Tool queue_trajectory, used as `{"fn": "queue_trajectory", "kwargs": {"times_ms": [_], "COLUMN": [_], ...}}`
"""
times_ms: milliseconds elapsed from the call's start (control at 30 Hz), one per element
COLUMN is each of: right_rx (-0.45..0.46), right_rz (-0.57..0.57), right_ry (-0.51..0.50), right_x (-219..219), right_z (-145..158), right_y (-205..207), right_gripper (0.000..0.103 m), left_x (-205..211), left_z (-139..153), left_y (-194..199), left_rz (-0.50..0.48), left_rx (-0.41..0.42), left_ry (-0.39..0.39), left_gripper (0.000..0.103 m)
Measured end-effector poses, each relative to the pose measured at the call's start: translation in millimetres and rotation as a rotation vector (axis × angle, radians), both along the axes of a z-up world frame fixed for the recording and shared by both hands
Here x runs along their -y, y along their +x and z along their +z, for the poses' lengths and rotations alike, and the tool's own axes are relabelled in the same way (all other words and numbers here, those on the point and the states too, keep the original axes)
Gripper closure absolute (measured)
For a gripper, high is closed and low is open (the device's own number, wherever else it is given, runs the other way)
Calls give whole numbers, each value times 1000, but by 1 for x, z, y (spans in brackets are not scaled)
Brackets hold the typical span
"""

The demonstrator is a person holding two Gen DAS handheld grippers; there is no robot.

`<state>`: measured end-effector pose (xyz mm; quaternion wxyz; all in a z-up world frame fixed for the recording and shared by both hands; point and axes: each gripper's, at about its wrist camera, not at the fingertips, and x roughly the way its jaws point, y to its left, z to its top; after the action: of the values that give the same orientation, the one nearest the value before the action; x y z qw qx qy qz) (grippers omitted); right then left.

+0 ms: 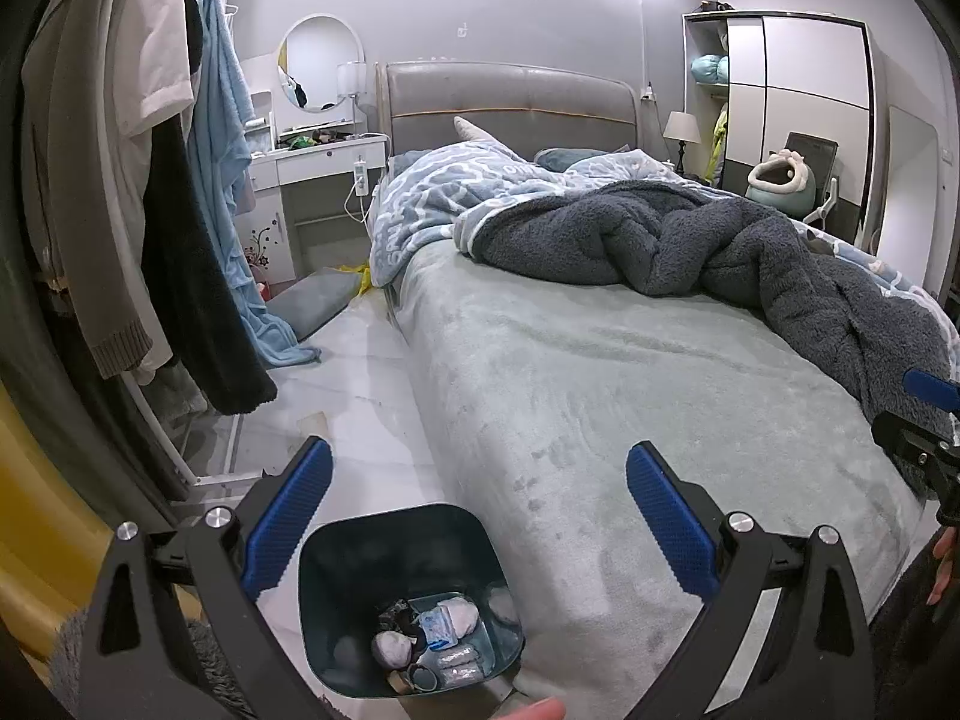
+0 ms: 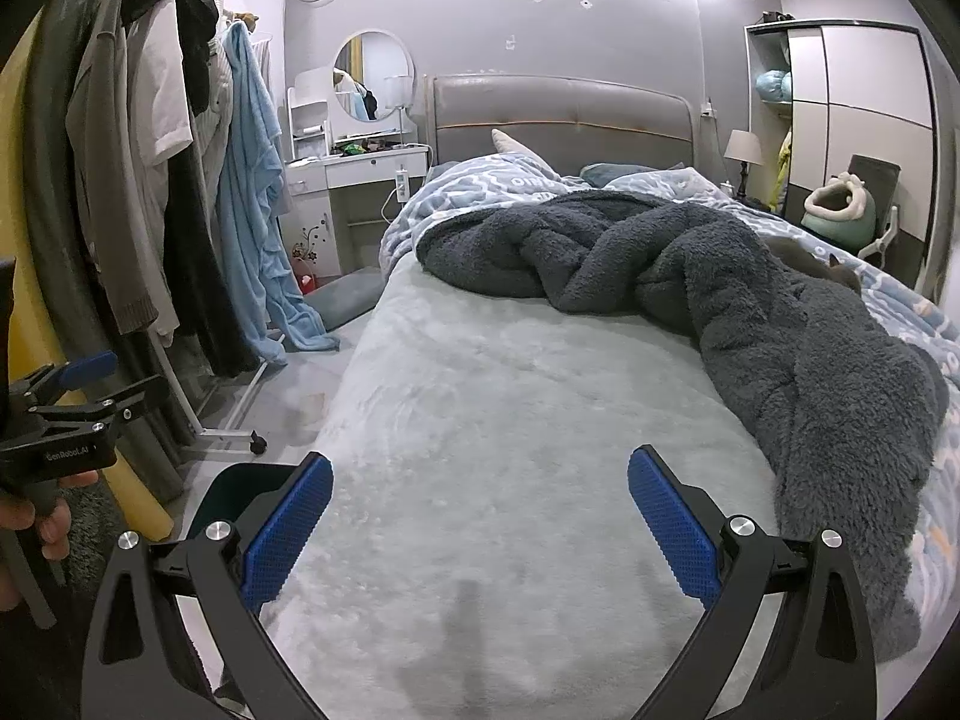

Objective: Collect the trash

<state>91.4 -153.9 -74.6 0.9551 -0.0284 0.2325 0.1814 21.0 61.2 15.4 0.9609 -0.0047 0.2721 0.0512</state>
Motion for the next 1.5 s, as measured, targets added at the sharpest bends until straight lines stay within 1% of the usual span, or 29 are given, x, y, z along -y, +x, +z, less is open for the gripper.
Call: {"fn": "queue_trajectory", "kwargs": {"times_ms": [1500], "right_rx": [0], "right_rz": [-5], "right_ry": [2], "right_x": [-2], "right_z": [-1], "right_y": [-4], "right_gripper": [3], "left_x": [-1], "left_z": [1], "left_y": [0], "left_rz": [0], "left_rx": [-1], "left_ry": [-1], "left_gripper": [3]}}
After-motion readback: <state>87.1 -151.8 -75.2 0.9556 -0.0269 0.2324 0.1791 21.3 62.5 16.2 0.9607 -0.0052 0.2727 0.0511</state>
